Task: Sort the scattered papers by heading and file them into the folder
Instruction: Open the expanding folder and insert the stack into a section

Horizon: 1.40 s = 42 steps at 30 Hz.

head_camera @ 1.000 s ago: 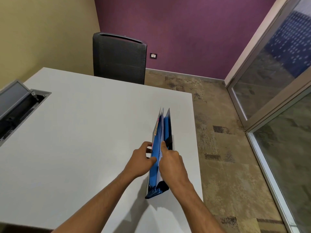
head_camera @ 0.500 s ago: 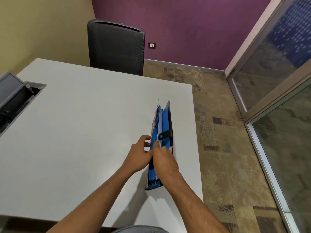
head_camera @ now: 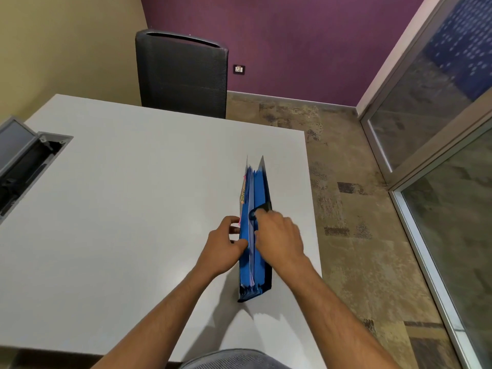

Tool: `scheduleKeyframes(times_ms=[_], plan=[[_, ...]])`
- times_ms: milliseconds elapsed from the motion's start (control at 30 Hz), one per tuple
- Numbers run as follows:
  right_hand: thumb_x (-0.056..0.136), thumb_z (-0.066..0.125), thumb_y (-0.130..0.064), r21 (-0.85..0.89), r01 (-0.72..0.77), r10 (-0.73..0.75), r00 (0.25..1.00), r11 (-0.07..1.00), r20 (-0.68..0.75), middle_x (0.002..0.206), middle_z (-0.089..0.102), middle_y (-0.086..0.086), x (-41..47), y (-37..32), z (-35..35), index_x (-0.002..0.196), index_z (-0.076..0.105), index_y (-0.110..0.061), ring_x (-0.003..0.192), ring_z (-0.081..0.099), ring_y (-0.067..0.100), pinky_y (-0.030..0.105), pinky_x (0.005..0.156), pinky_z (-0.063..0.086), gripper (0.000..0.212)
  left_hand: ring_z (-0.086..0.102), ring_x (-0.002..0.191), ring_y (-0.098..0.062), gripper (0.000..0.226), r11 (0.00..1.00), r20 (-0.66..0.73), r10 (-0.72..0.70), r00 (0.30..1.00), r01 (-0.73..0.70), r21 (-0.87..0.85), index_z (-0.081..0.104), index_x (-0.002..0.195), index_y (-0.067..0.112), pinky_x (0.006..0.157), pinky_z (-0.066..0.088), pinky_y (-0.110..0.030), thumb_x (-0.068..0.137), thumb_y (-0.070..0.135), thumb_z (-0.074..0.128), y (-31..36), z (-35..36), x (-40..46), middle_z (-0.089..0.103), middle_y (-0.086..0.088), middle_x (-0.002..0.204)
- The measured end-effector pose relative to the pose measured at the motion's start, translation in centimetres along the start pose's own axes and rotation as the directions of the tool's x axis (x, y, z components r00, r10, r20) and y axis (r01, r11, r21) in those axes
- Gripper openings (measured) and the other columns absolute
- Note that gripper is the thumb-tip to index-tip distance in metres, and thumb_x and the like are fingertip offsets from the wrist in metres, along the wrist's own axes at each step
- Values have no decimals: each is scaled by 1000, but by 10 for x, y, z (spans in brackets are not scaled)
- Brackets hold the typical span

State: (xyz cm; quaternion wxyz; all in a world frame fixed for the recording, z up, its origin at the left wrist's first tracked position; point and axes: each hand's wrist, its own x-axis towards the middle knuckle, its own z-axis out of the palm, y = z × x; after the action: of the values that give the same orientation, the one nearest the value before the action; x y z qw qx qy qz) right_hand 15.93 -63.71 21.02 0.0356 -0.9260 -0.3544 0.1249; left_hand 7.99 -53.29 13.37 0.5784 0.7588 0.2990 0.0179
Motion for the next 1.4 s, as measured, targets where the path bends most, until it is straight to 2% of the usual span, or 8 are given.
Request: scheduleKeyframes(times_ms=[233, 433, 533, 667, 800, 1033, 1133, 1400], plan=[[87, 66, -30, -197, -9, 2, 999, 980, -39, 131, 47, 12, 35, 11, 13, 139, 41, -14, 116, 48, 28, 34, 82, 43, 59, 65, 88, -9, 52, 1000, 19, -20, 1000, 20, -10, 41, 136, 24, 70, 60, -33, 88, 13, 58, 1, 0, -4, 55, 5, 116], [96, 49, -12, 232, -38, 81, 981, 972, -179, 107, 60, 10, 43, 27, 26, 113, 57, -9, 87, 60, 23, 32, 63, 46, 18, 66, 93, -15, 54, 1000, 66, -9, 998, 7, 30, 41, 136, 27, 74, 61, -40, 87, 16, 59, 6, -1, -3, 56, 2, 124], [101, 46, -8, 550, -14, 177, 953, 835, -245, 100, 65, 6, 35, 44, 34, 114, 62, -8, 81, 61, 19, 33, 70, 53, 21, 67, 94, -13, 51, 1000, 103, 22, 994, -23, 13, 43, 135, 28, 73, 62, -36, 88, 20, 62, 9, 8, -2, 55, 4, 128], [105, 42, -28, 759, -59, 332, 919, 648, -211, 84, 66, -3, 20, 66, 44, 122, 63, -16, 71, 60, 6, 11, 62, 45, 30, 61, 110, -12, 58, 998, 187, 51, 981, -57, 27, 43, 138, 30, 89, 56, -33, 88, 46, 65, 11, 33, 0, 54, 7, 131], [106, 38, -34, 836, -156, 473, 871, 527, -135, 95, 69, 7, 15, 97, 61, 119, 65, -10, 91, 66, 24, 38, 82, 55, 39, 51, 121, -4, 56, 985, 265, 79, 961, -116, 127, 46, 139, 30, 99, 43, -24, 89, 50, 62, -2, 61, 4, 54, 8, 138], [104, 42, -37, 887, -326, 553, 827, 327, 100, 96, 72, 5, 13, 158, 96, 111, 67, -13, 87, 69, 19, 37, 79, 58, 36, 45, 132, -13, 51, 927, 263, 14, 965, -111, 357, 47, 141, 27, 107, 33, -22, 94, 40, 59, -59, 88, 26, 50, 5, 144], [106, 42, -26, 888, -344, 565, 816, 306, 121, 83, 67, -1, 15, 177, 113, 102, 65, -12, 71, 62, 7, 17, 62, 48, 28, 31, 144, -18, 51, 894, 256, -24, 967, -94, 438, 45, 144, 25, 114, 27, -30, 97, 38, 55, -81, 95, 38, 41, 5, 152], [106, 40, -18, 822, -391, 464, 868, 415, 178, 113, 65, 28, 26, 199, 161, 129, 57, -3, 100, 60, 41, 45, 90, 47, 33, 26, 146, -26, 49, 808, 205, 55, 977, -164, 566, 51, 139, 14, 112, 26, -36, 94, 31, 60, -117, 106, 61, 39, -6, 152]])
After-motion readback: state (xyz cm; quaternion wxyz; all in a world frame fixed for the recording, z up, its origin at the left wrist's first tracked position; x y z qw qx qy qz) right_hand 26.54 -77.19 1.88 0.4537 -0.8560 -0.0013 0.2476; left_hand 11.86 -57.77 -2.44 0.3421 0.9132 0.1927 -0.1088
